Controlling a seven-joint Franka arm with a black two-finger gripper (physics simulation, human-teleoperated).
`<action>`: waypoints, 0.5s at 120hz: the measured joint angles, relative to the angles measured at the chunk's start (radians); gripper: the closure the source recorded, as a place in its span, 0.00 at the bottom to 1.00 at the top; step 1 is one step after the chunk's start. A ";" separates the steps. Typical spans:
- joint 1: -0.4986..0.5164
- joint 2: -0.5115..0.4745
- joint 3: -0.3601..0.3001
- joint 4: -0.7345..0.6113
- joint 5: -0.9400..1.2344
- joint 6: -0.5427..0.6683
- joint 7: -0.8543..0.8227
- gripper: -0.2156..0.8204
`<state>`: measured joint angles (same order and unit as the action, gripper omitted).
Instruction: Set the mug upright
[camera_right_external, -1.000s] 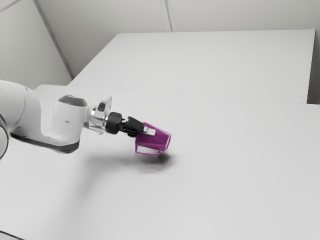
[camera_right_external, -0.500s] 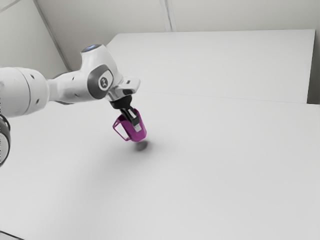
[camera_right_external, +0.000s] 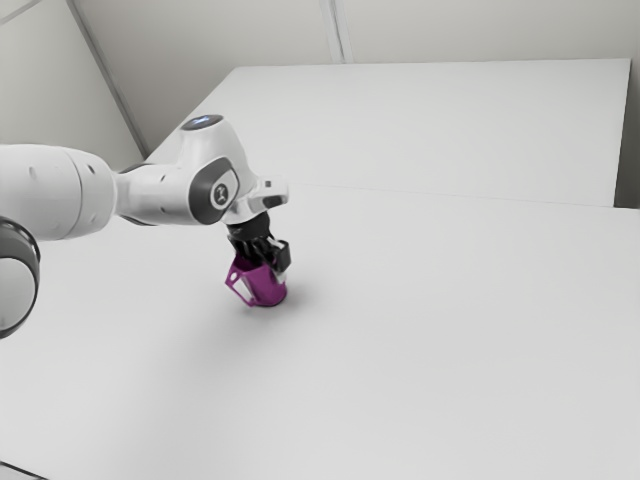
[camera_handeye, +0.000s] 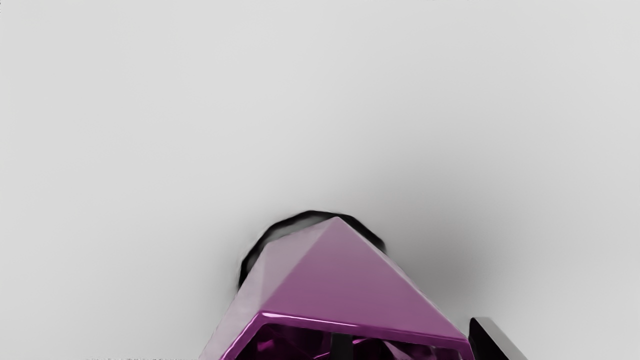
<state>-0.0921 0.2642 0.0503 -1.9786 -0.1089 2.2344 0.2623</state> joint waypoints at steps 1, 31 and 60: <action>0.000 0.000 0.000 0.000 0.001 0.000 -0.004 0.60; 0.001 -0.082 -0.010 0.016 0.020 -0.064 -0.116 0.33; 0.008 -0.244 -0.075 0.307 0.031 -0.375 -0.195 0.25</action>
<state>-0.0838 0.0201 -0.0248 -1.6717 -0.0778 1.8594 0.0671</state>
